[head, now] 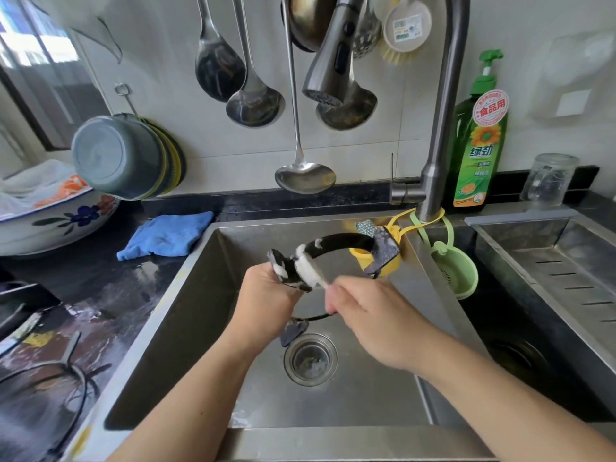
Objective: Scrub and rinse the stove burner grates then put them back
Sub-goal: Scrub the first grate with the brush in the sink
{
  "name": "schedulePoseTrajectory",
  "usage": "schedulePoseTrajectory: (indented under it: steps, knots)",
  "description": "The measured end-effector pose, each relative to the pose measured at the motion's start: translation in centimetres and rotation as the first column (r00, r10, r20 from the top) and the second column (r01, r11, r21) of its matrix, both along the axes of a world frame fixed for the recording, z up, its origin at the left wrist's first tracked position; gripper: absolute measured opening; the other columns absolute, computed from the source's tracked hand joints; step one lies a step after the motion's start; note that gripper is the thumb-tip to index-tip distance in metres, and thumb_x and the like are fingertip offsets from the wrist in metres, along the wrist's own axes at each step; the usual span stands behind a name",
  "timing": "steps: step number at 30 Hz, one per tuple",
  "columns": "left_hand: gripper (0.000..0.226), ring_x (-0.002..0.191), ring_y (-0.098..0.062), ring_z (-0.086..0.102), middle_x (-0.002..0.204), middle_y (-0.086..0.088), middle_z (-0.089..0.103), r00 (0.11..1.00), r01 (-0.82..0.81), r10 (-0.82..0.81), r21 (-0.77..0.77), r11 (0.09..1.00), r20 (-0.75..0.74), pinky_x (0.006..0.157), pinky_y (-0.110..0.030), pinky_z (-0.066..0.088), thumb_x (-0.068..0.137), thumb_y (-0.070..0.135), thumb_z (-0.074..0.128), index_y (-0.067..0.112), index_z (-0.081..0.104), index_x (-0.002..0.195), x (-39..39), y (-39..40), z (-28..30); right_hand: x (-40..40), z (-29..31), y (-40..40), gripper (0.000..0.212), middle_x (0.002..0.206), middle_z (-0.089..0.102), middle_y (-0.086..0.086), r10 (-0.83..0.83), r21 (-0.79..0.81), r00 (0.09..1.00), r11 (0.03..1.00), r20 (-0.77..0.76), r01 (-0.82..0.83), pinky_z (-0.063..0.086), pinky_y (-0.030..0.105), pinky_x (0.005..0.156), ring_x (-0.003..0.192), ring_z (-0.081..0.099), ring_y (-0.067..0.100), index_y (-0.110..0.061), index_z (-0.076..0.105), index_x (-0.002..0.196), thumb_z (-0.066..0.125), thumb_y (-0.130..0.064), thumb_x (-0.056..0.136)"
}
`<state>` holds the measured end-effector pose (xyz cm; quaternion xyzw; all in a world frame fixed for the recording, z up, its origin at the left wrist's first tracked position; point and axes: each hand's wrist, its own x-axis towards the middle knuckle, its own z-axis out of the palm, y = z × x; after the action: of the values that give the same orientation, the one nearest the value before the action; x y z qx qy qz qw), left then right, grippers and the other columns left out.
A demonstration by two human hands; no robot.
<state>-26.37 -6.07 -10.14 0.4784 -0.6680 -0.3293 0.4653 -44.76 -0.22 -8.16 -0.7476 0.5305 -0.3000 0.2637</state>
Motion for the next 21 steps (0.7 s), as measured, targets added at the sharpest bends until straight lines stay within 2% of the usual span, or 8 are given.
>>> schedulePoseTrajectory:
  steps: [2,4,7,10,13,16,19,21]
  knots:
    - [0.037,0.057,-0.005,0.048,0.053,0.004,0.06,1.0,0.007,-0.008,-0.035,0.999,-0.015,0.054,-0.029,0.043,0.082,-0.014,0.067,0.014,0.066,0.057,0.0,0.0,0.1,0.7,0.2,0.4,0.041,0.059,0.049,0.001,0.037,-0.048,0.999,0.998,-0.037,-0.039,0.038,0.041,0.056,0.054,0.043,0.013,-0.018,0.053,0.078,0.036,-0.043,0.106]
    - [0.052,0.053,0.002,0.046,0.051,0.011,0.057,0.999,0.013,-0.008,-0.081,0.997,0.053,0.054,-0.02,0.04,0.08,-0.016,0.064,0.028,0.058,0.052,-0.3,0.4,0.0,1.1,0.4,0.5,0.042,0.055,0.046,0.0,0.02,-0.099,1.0,0.995,-0.014,-0.021,0.036,0.042,0.053,0.051,0.04,0.013,-0.017,0.049,0.073,0.039,-0.041,0.105]
    - [0.059,0.045,0.001,0.044,0.046,0.016,0.053,0.984,0.021,0.005,-0.144,0.989,0.177,0.048,-0.01,0.032,0.081,-0.012,0.063,0.035,0.048,0.048,-1.1,1.1,-0.1,1.2,1.1,0.5,0.044,0.054,0.046,-0.004,-0.044,-0.143,0.998,0.989,0.033,0.048,0.035,0.038,0.052,0.051,0.041,0.012,-0.023,0.045,0.064,0.043,-0.04,0.104]
    - [0.044,0.043,-0.01,0.046,0.048,0.01,0.057,0.958,-0.026,0.072,-0.167,0.986,0.278,0.045,-0.024,0.04,0.08,-0.004,0.064,0.028,0.055,0.052,-1.5,0.8,-0.8,0.9,0.9,0.1,0.047,0.056,0.045,-0.002,-0.143,-0.115,0.989,0.983,0.023,0.145,0.034,0.038,0.054,0.056,0.042,0.017,-0.016,0.044,0.064,0.044,-0.044,0.102]
    - [0.024,0.051,-0.033,0.055,0.051,-0.003,0.058,0.881,-0.095,0.16,-0.163,0.982,0.445,0.047,-0.038,0.048,0.081,0.003,0.057,0.014,0.055,0.06,-1.6,0.6,-0.8,0.1,1.0,-0.1,0.049,0.055,0.044,0.001,-0.17,-0.091,0.985,0.982,-0.024,0.167,0.032,0.04,0.053,0.055,0.04,0.019,-0.016,0.044,0.062,0.045,-0.045,0.102]
    - [0.029,0.059,-0.036,0.053,0.056,-0.004,0.056,0.755,-0.128,0.227,-0.201,0.971,0.616,0.053,-0.036,0.045,0.081,0.01,0.055,0.018,0.042,0.057,-0.8,0.3,-0.6,-1.0,1.5,-0.1,0.049,0.058,0.047,0.005,-0.099,-0.045,0.981,0.995,-0.165,0.092,0.029,0.035,0.053,0.054,0.038,0.018,-0.014,0.05,0.065,0.046,-0.046,0.101]
    - [0.026,0.061,-0.032,0.051,0.058,0.001,0.052,0.721,-0.17,0.255,-0.192,0.967,0.645,0.056,-0.034,0.043,0.081,0.012,0.056,0.019,0.044,0.059,0.3,-0.1,-0.4,-1.0,1.7,0.3,0.049,0.06,0.049,0.005,-0.049,0.006,0.955,0.999,-0.294,0.053,0.031,0.034,0.054,0.054,0.041,0.017,-0.019,0.05,0.062,0.048,-0.05,0.1]
    - [0.024,0.062,-0.033,0.047,0.06,0.001,0.048,0.691,-0.168,0.263,-0.205,0.964,0.673,0.058,-0.034,0.04,0.082,0.011,0.055,0.018,0.041,0.063,0.3,-0.1,-0.2,-0.5,1.8,0.3,0.048,0.058,0.049,0.002,-0.085,-0.029,0.948,0.996,-0.307,0.08,0.033,0.034,0.053,0.055,0.044,0.019,-0.02,0.05,0.062,0.047,-0.05,0.1]
